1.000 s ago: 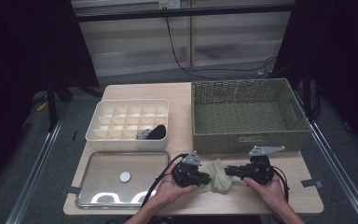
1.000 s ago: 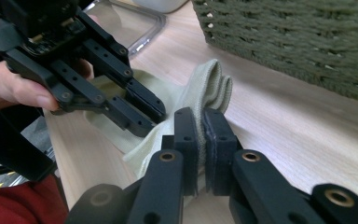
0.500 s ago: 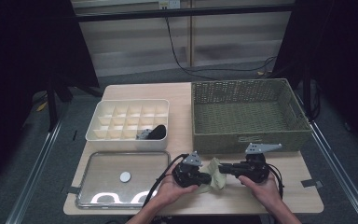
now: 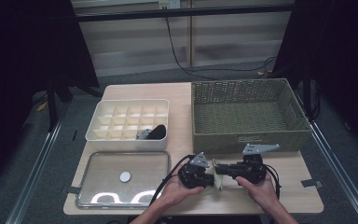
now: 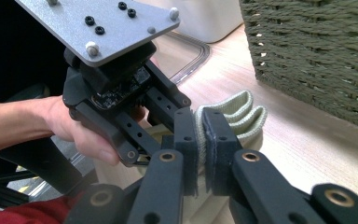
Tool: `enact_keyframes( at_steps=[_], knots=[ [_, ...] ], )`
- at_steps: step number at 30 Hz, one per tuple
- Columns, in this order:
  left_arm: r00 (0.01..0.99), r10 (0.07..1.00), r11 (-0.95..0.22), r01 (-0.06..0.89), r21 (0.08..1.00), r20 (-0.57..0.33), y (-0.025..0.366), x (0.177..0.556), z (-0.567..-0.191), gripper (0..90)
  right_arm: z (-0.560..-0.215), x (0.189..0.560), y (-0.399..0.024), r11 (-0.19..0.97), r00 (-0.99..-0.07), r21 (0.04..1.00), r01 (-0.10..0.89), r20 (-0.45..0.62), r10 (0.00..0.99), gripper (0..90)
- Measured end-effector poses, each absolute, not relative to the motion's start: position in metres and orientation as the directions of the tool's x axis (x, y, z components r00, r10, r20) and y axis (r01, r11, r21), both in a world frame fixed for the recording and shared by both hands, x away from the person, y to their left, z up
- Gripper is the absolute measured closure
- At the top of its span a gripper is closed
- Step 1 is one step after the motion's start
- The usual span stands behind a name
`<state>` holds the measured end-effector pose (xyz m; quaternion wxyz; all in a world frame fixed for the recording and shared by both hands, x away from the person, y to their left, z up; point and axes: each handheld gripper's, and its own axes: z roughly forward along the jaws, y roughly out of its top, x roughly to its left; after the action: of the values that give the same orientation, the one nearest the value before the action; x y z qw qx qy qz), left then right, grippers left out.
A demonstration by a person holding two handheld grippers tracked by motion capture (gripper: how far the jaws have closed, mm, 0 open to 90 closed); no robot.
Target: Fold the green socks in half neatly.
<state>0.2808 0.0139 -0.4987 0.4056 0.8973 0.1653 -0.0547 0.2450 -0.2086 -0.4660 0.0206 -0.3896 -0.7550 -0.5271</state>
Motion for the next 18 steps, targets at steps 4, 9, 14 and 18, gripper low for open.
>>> enact_keyframes(
  at_steps=[4, 9, 14, 18],
  knots=[
    [0.937, 0.263, -0.591, 0.344, 0.729, -0.229, 0.027, 0.282, -0.488, 72.8, -0.466, 0.245, -0.213, 0.129, -0.690, 0.782, 0.610, 0.444, 0.572, 85.4],
    [0.936, 0.279, -0.551, 0.338, 0.763, -0.213, 0.050, 0.280, -0.476, 69.0, -0.468, 0.245, -0.216, 0.134, -0.687, 0.780, 0.612, 0.439, 0.580, 85.3],
    [0.930, 0.306, -0.528, 0.345, 0.776, -0.205, 0.077, 0.278, -0.467, 70.1, -0.468, 0.245, -0.215, 0.135, -0.683, 0.778, 0.614, 0.438, 0.584, 85.3],
    [0.924, 0.315, -0.513, 0.358, 0.780, -0.216, 0.098, 0.274, -0.466, 70.8, -0.468, 0.246, -0.214, 0.140, -0.685, 0.775, 0.616, 0.439, 0.582, 85.3]
  ],
)
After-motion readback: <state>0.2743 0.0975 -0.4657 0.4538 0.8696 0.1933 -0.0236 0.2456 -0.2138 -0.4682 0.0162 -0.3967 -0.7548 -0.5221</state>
